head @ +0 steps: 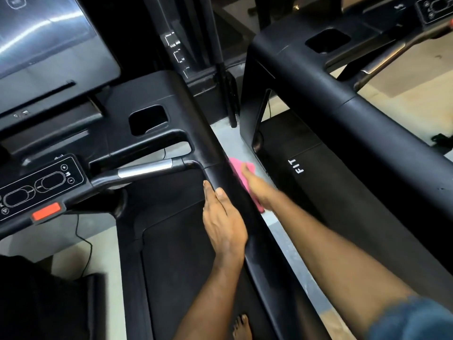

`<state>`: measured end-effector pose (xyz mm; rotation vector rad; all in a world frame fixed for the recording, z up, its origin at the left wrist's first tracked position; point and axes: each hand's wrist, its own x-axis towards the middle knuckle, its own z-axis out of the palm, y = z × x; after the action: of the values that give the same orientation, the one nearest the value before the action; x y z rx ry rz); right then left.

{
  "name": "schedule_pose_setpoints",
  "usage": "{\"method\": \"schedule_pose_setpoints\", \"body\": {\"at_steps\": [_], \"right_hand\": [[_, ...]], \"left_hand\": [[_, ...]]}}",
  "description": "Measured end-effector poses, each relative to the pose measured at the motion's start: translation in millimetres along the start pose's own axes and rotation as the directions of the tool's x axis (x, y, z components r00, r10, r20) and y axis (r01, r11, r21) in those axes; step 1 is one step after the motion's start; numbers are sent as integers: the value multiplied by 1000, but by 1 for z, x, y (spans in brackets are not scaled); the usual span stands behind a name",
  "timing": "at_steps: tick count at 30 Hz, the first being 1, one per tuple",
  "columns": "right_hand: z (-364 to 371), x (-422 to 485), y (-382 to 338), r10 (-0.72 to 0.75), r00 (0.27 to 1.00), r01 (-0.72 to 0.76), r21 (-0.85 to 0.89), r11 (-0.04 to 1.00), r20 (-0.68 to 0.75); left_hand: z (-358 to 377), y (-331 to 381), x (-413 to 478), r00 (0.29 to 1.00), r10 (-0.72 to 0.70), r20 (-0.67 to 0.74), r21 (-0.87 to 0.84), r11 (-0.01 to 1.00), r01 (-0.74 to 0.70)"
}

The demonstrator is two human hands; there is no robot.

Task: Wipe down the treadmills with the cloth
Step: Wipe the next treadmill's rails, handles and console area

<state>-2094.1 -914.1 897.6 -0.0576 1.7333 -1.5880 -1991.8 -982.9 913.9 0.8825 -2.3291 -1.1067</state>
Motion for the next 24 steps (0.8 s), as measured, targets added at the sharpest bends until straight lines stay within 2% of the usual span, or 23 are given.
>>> {"method": "schedule_pose_setpoints", "body": {"at_steps": [2,4,6,7,10,13,15,18,21,24], "right_hand": [[-1,-33,36,7,1000,-7,10,1000,8],[-2,-33,67,17,1000,-16,137,990,-7],[-5,-22,63,65,997,-71,290,954,31],[-4,-8,52,71,996,-82,299,951,45],[3,26,-1,-6,997,-12,228,974,77],[1,52,-21,-79,996,66,272,960,37],[1,51,-11,-131,987,100,296,950,89],[2,20,19,-107,994,103,215,971,7],[1,-14,39,-190,978,163,255,953,84],[2,-44,55,-111,994,105,184,977,22]], "left_hand": [[1,2,0,1000,3,3,10,1000,-3],[1,2,0,1000,0,-1,26,1000,0],[1,1,0,1000,6,3,38,999,-6],[1,1,0,1000,14,8,34,999,-15],[1,0,4,1000,12,4,39,999,-12],[2,2,1,999,34,8,48,998,-35],[3,2,4,999,37,8,60,998,-37],[4,1,6,1000,28,14,61,998,-29],[4,1,4,1000,27,9,65,998,-27],[3,1,5,1000,29,7,66,997,-29]]}}
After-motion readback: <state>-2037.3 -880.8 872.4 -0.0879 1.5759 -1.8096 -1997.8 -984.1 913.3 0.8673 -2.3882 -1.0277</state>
